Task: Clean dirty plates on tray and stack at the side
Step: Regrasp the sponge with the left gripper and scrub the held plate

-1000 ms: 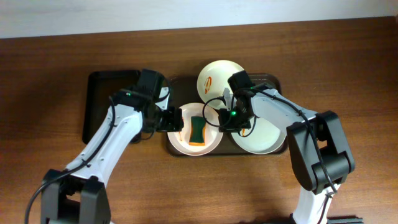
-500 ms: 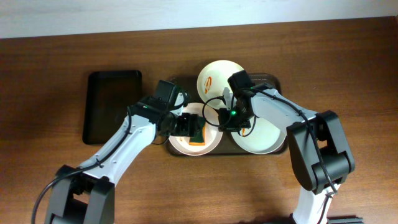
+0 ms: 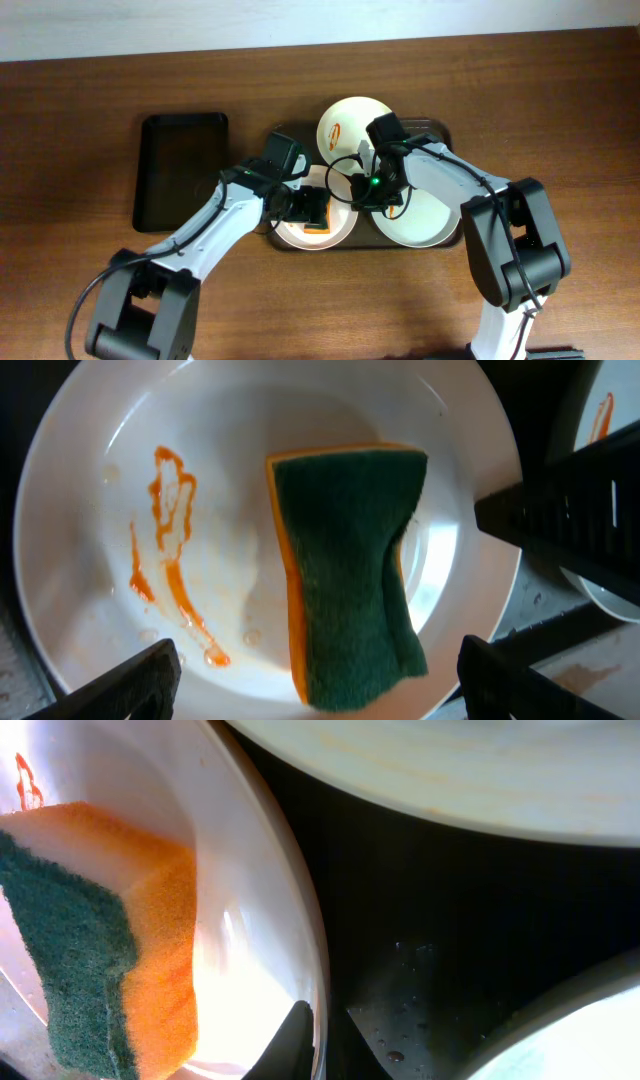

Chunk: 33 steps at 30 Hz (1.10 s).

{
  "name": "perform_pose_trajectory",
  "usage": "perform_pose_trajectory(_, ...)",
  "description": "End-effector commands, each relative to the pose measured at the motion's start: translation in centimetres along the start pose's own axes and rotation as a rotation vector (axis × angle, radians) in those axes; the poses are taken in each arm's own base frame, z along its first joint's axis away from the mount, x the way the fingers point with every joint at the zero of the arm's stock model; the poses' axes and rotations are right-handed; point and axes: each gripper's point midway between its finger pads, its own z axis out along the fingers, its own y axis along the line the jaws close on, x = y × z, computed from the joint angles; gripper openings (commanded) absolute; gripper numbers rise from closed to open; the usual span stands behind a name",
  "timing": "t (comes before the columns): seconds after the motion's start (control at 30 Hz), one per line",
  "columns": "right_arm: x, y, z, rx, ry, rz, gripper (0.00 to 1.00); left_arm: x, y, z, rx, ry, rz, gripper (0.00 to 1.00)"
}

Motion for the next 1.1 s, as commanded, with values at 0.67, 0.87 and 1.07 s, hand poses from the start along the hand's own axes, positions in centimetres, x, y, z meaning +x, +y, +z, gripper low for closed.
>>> perform_pose_trajectory(0.67, 0.3, -0.3, 0.5, -0.004, 0.017, 0.002, 0.08, -0.3, -1.3, 4.3, -0.062, -0.034, 0.078, 0.2)
perform_pose_trajectory(0.87, 0.3, -0.3, 0.5, -0.004, 0.018, 0.002, 0.09, 0.2, 0.5, 5.8, -0.141, -0.013, 0.071, 0.11)
perform_pose_trajectory(1.07, 0.6, -0.4, 0.5, 0.005, 0.026, 0.004, 0.09, 0.7, 6.9, 6.6, -0.476, -0.015, 0.077, 0.0)
